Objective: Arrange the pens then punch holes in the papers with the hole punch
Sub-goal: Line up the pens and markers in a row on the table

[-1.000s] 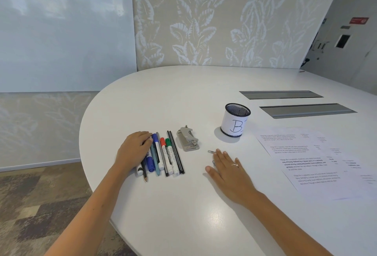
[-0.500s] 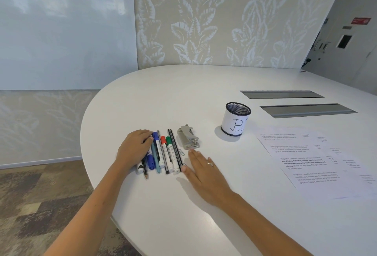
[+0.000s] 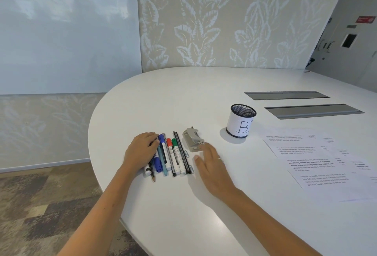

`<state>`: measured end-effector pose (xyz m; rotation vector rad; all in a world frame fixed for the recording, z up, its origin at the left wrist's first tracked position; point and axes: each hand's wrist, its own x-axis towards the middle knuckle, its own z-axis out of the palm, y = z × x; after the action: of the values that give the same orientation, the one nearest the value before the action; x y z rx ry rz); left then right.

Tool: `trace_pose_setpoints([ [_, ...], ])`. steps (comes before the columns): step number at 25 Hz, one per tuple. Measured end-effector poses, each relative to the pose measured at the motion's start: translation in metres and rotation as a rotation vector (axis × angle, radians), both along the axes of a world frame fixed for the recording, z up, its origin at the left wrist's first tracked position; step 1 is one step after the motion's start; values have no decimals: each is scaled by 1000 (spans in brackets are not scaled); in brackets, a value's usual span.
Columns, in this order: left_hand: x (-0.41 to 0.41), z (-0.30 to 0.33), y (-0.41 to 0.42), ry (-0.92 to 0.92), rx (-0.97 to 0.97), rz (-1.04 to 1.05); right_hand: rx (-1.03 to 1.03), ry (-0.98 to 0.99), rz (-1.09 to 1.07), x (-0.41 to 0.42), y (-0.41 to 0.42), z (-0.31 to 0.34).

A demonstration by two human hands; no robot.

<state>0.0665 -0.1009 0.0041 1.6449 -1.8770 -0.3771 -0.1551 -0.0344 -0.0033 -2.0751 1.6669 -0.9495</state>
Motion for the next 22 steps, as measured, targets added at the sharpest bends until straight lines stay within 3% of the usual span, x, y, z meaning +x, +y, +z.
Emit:
trace_pose_setpoints([
  [1, 0, 0, 0, 0, -7, -5, -23, -111, -28, -2, -9, 0],
  [3, 0, 0, -1, -2, -12, -12, -30, -150, -56, -5, -30, 1],
  [9, 2, -4, -3, -3, -18, -21, 0, 132, 60, 3, -71, 8],
  [22, 4, -10, -7, 52, -45, -38, -47, 190, -290, -70, -23, -1],
])
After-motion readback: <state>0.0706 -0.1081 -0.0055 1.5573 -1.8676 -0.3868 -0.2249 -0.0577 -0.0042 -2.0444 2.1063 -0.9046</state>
